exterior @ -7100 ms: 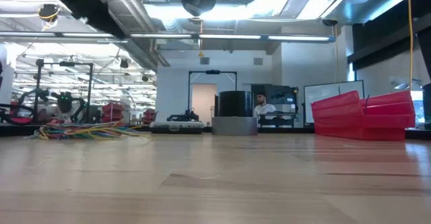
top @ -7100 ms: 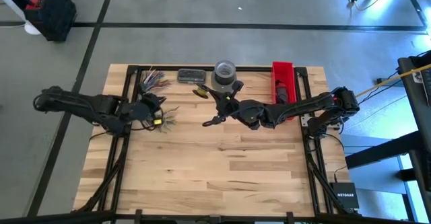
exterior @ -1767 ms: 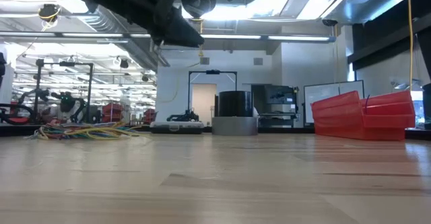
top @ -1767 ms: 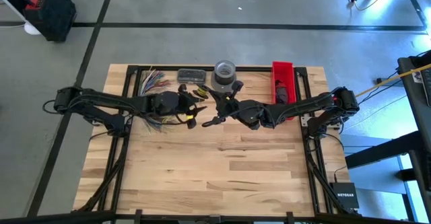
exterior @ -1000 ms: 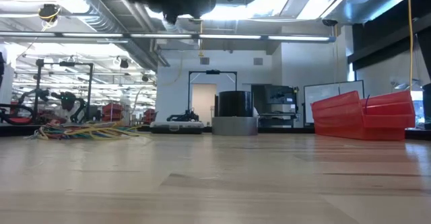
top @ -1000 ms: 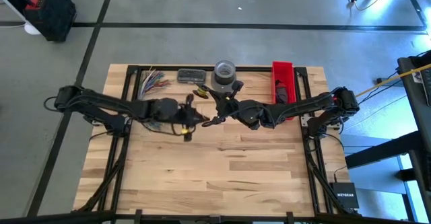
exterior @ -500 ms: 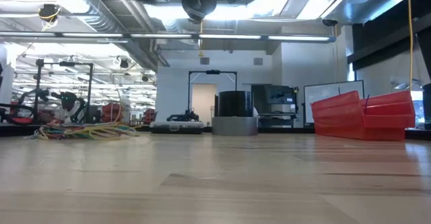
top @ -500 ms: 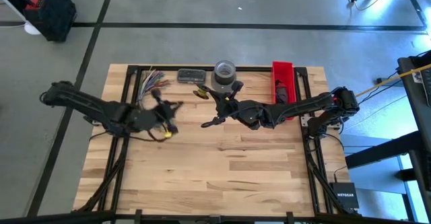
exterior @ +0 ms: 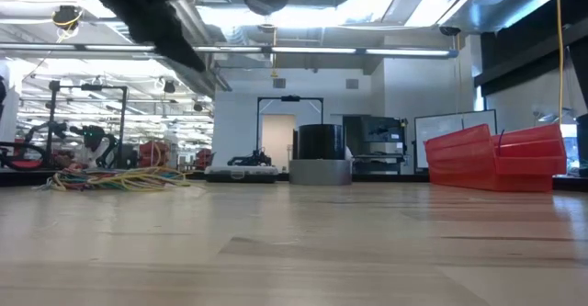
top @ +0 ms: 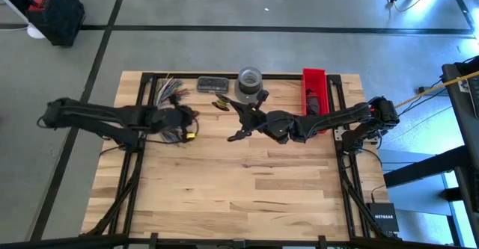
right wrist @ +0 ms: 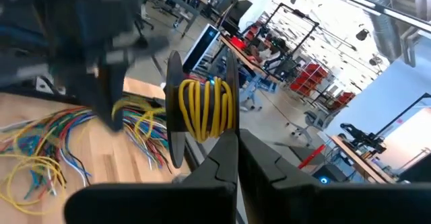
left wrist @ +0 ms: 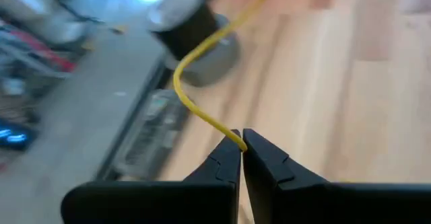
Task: Coil cords
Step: Uncoil the yellow wire from the spool
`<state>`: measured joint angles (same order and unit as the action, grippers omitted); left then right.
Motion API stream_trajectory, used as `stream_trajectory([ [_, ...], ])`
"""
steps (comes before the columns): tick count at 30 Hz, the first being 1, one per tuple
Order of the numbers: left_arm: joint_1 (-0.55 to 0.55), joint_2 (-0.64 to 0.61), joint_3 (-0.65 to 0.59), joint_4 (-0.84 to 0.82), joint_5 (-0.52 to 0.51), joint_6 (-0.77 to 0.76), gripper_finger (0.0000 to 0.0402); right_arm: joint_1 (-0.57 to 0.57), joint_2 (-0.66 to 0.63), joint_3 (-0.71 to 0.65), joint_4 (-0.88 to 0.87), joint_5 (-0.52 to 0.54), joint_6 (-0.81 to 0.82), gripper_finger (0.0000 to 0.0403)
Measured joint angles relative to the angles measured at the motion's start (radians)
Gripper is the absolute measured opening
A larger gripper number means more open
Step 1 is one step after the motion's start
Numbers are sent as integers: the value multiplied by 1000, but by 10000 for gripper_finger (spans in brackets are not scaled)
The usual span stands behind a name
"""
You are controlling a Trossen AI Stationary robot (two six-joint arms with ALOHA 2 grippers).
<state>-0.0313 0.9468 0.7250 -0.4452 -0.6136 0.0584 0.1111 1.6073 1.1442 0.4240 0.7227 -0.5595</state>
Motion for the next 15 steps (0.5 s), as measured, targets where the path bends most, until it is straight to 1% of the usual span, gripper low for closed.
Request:
stream_trajectory([
  [3,55,72,-21,97,131,69,5,0,0,0,11,-1,15,5],
  [6,77,174,-32,226,225,155,5,0,0,0,35,-58,57,5],
  [8,73,240,-31,322,325,202,5,0,0,0,45,-86,69,5],
  [10,52,302,-12,415,440,249,5,0,0,0,46,-88,73,5],
  [11,34,327,4,450,480,271,5,0,0,0,47,-88,73,5],
  [12,14,346,23,469,504,288,5,-1,0,0,47,-86,73,5],
  [15,-57,373,85,484,513,312,5,-8,0,0,28,-79,81,5],
])
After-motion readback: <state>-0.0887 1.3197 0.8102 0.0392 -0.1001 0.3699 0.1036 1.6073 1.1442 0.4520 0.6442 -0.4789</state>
